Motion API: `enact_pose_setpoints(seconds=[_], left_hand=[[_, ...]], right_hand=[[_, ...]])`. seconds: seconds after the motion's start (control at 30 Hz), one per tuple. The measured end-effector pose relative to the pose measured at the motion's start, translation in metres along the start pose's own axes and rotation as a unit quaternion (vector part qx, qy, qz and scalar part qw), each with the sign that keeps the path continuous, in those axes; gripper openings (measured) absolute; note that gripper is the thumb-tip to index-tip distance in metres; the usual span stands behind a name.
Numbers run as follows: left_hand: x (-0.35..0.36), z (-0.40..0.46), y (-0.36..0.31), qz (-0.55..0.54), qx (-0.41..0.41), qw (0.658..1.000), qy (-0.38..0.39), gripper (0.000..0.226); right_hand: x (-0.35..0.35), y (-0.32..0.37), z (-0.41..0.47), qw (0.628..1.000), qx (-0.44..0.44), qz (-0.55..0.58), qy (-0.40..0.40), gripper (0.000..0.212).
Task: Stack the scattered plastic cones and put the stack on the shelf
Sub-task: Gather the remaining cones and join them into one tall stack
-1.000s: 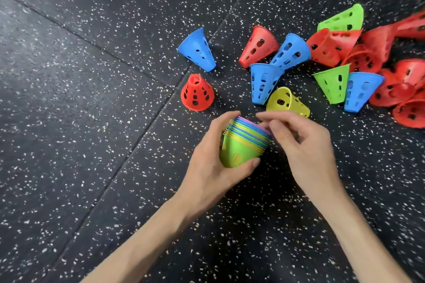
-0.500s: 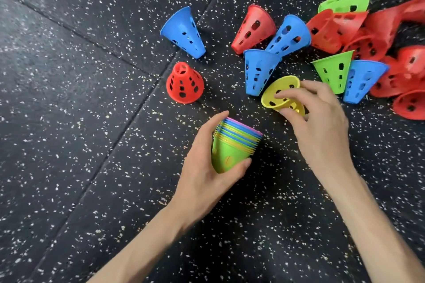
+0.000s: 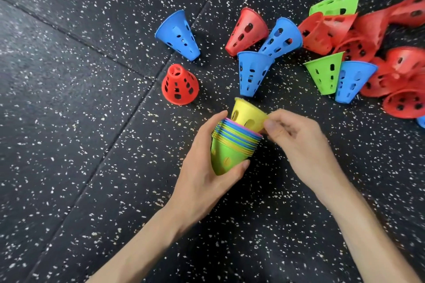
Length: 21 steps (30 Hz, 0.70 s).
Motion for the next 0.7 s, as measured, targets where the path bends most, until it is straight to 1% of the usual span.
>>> enact_pose_setpoints(seconds=[0.07, 0.1, 0.17, 0.23, 0.33, 0.37, 0.43, 0.5, 0.57, 0.63, 0.7], left_hand=[[-0.001, -0.002, 0.0, -0.007, -0.002, 1.0, -0.004, 0.084], [-0.002, -0.003, 0.0, -0.008, -0.004, 1.0, -0.007, 0.084], [-0.004, -0.005, 0.0, -0.007, -0.009, 1.0, -0.013, 0.088], [-0.006, -0.007, -0.001, -0.013, -0.017, 1.0, -0.019, 0.093], [-0.01, -0.009, -0.004, -0.007, -0.009, 1.0, -0.021, 0.09], [-0.012, -0.01, -0.005, -0.004, -0.006, 1.0, -0.021, 0.088], [-0.015, -0.011, -0.007, 0.005, 0.0, 1.0, -0.021, 0.086], [-0.017, -0.014, -0.01, 0.014, 0.005, 1.0, -0.019, 0.086], [-0.02, -0.017, -0.012, 0.02, 0.016, 1.0, -0.011, 0.086], [-0.024, -0.02, -0.013, 0.025, 0.027, 0.999, -0.004, 0.087], [-0.029, -0.022, -0.016, 0.017, 0.033, 0.999, 0.004, 0.087]], right_hand=[[0.006, -0.001, -0.003, 0.998, 0.002, -0.046, 0.039, 0.025], [0.008, -0.001, -0.005, 0.997, 0.004, -0.065, 0.049, 0.029], [0.012, 0.0, -0.008, 0.996, 0.012, -0.068, 0.052, 0.032], [0.016, 0.004, -0.014, 0.997, 0.008, -0.049, 0.051, 0.028], [0.024, 0.006, -0.02, 0.998, -0.006, -0.015, 0.063, 0.013], [0.026, 0.006, -0.023, 0.998, -0.011, -0.012, 0.065, 0.015], [0.029, 0.007, -0.028, 0.998, -0.029, -0.025, 0.055, 0.025], [0.029, 0.01, -0.033, 0.998, -0.05, -0.029, 0.036, 0.028], [0.03, 0.014, -0.039, 0.997, -0.062, -0.023, 0.034, 0.032], [0.032, 0.018, -0.046, 0.995, -0.072, -0.055, 0.035, 0.039], [0.034, 0.019, -0.051, 0.994, -0.072, -0.081, 0.015, 0.039]])
Point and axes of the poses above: each hand's wrist, its own z-axis towards the middle knuckle, its own x-axis out of the palm, y = z × x, the point moved 1 cm from there along z, towards the middle knuckle, and after that the axes turned 9 degrees about x, right-handed, at the moved point
